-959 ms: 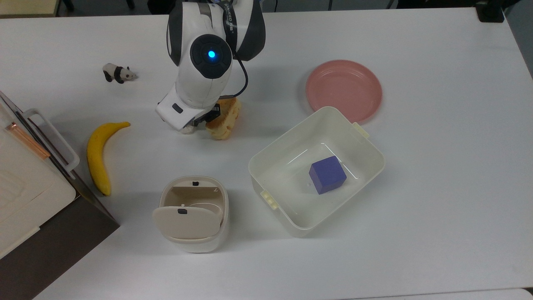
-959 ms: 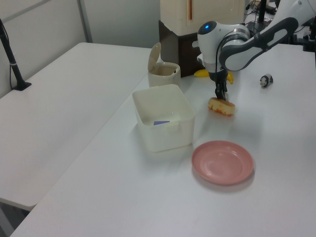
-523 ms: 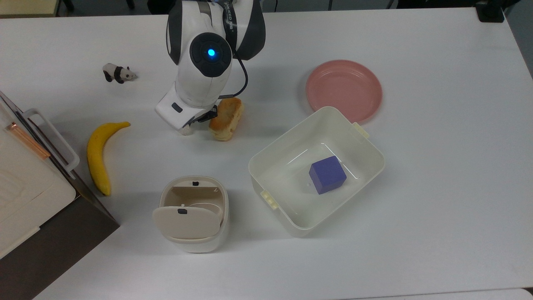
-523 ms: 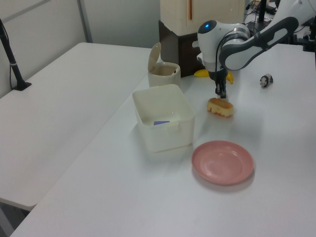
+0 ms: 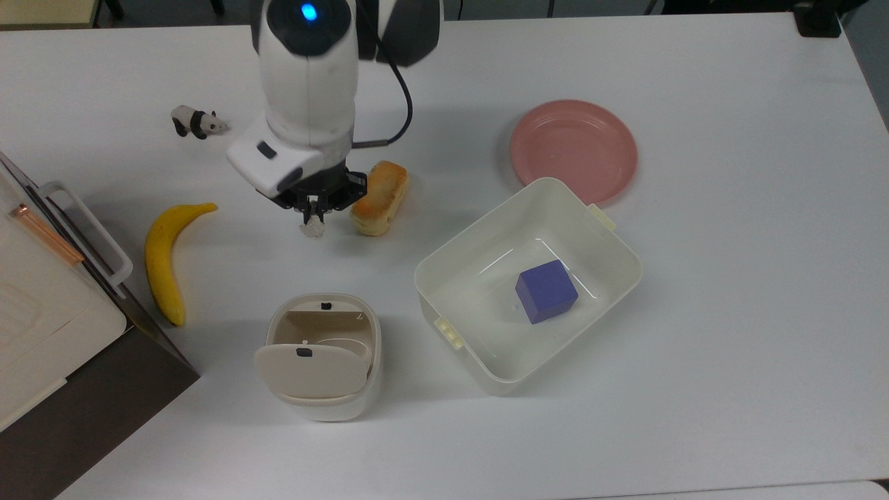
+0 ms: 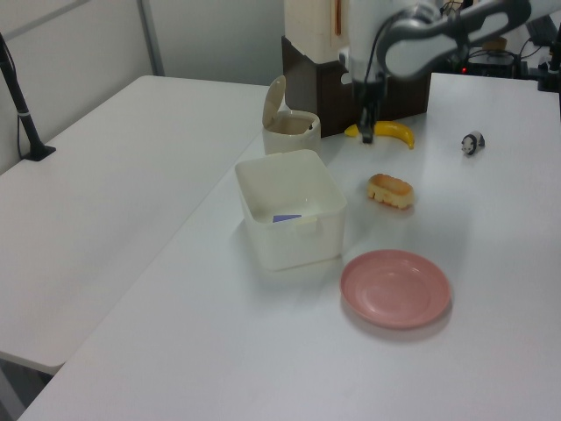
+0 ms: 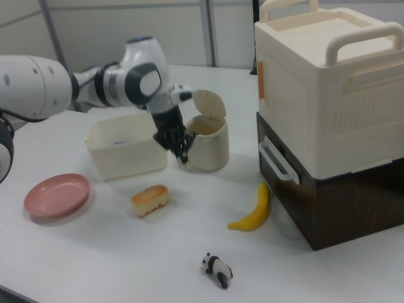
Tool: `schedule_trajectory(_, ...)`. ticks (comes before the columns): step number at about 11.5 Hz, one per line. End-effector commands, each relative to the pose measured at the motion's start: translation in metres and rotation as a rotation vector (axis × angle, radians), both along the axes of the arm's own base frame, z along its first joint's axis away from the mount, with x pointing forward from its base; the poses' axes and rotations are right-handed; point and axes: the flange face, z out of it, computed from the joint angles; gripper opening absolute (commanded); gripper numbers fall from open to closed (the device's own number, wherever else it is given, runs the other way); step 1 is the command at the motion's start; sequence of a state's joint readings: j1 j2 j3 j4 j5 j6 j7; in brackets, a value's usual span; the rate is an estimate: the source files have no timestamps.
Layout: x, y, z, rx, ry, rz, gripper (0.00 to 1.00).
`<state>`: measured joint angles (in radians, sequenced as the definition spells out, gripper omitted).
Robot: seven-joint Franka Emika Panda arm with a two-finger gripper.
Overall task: Grab it up and put it in the trash
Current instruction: 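Lift the paper ball and carry it over the white trash bin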
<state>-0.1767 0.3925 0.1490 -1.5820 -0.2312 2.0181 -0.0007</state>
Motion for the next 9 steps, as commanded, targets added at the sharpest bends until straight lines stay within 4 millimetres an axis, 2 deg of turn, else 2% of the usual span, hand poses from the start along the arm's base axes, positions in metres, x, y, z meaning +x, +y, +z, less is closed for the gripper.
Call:
schedule_trajectory(1, 0.005, 0.002, 0.049, 0.056, -0.082, -0.003, 0.03)
schedule_trajectory(3, 0.011, 0.002, 0.053, 0.07, -0.131, -0.012, 0.04)
schedule_trajectory(7, 0.033, 0.003, 0.076, 0.119, -0.408, -0.098, 0.04)
schedule_trajectory(9, 0.035, 0.005, 0.081, 0.131, -0.442, -0.149, 0.04)
